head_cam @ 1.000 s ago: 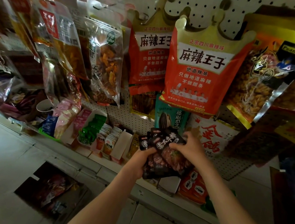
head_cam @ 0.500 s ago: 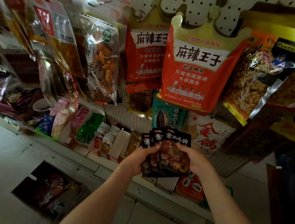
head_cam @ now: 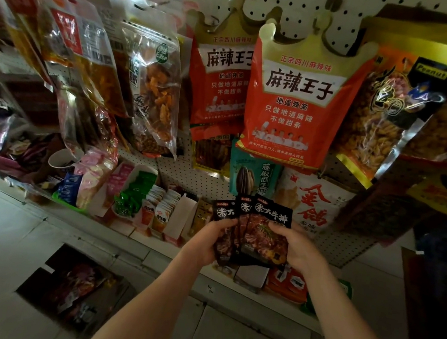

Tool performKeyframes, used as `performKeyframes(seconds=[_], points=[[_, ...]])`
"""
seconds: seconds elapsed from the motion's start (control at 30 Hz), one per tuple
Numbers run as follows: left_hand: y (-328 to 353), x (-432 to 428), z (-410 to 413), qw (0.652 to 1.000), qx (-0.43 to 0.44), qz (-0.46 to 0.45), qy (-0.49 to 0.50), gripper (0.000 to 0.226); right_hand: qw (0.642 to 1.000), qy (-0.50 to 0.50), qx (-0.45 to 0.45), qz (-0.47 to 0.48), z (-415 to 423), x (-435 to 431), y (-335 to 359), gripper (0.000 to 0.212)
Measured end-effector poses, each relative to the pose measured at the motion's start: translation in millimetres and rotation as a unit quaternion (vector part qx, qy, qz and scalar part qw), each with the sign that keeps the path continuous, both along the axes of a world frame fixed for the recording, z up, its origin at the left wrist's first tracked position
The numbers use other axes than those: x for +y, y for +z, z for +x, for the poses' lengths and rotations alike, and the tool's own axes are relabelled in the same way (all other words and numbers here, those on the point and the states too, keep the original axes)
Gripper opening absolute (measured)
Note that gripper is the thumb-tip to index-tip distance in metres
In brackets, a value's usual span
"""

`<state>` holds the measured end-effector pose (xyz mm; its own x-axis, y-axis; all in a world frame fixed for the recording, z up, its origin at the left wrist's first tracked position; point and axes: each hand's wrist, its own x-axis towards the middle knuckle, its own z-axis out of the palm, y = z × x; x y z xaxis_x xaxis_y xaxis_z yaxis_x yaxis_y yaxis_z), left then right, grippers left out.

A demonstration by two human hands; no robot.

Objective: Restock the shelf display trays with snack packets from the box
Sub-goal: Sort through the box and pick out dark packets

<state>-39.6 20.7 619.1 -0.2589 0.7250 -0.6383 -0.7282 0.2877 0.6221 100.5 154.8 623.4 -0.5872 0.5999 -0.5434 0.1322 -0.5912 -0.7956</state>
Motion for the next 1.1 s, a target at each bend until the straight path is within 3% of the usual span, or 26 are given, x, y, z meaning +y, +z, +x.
performKeyframes(seconds=[0.1, 0.2, 0.37, 0.43, 0.53, 0.67, 0.87, 0.97, 1.03, 1.1], points=[[-5, 1, 1, 1.000, 0.010, 0.012, -0.024, 0.053, 1.000, 0.009, 0.001, -0.017, -5, -14, 1, 0.035], [-9, 7, 0, 0.998, 0.030, 0.020, -0.050, 0.066, 0.999, 0.031, -0.021, 0.039, -14, -21, 6, 0.039], [-2, 13, 1, 0.999, 0.023, 0.034, -0.032, 0.056, 0.988, 0.082, -0.031, 0.127, -24, -30, 19, 0.048], [2, 15, 2, 0.999, 0.023, 0.033, -0.027, 0.044, 0.989, 0.076, -0.023, 0.127, -26, -34, 18, 0.047], [2, 16, 5, 0.998, 0.062, 0.022, 0.001, 0.039, 0.996, 0.039, 0.011, 0.080, -27, -37, 19, 0.030], [-8, 23, 7, 0.980, 0.180, -0.017, 0.083, 0.081, 0.997, 0.030, 0.005, 0.071, -29, -37, 17, 0.030], [-2, 22, 11, 0.984, 0.170, 0.038, 0.026, 0.042, 0.994, 0.053, -0.030, 0.087, -33, -31, 14, 0.045], [2, 17, 7, 0.991, 0.131, 0.034, 0.000, 0.041, 0.995, 0.059, -0.022, 0.081, -33, -24, 17, 0.049], [5, 14, 6, 0.993, 0.110, 0.027, -0.041, 0.045, 0.990, 0.039, -0.017, 0.133, -32, -15, 16, 0.058], [9, 12, 6, 0.991, 0.104, 0.022, -0.079, 0.034, 0.984, 0.031, -0.018, 0.174, -32, -7, 15, 0.053]])
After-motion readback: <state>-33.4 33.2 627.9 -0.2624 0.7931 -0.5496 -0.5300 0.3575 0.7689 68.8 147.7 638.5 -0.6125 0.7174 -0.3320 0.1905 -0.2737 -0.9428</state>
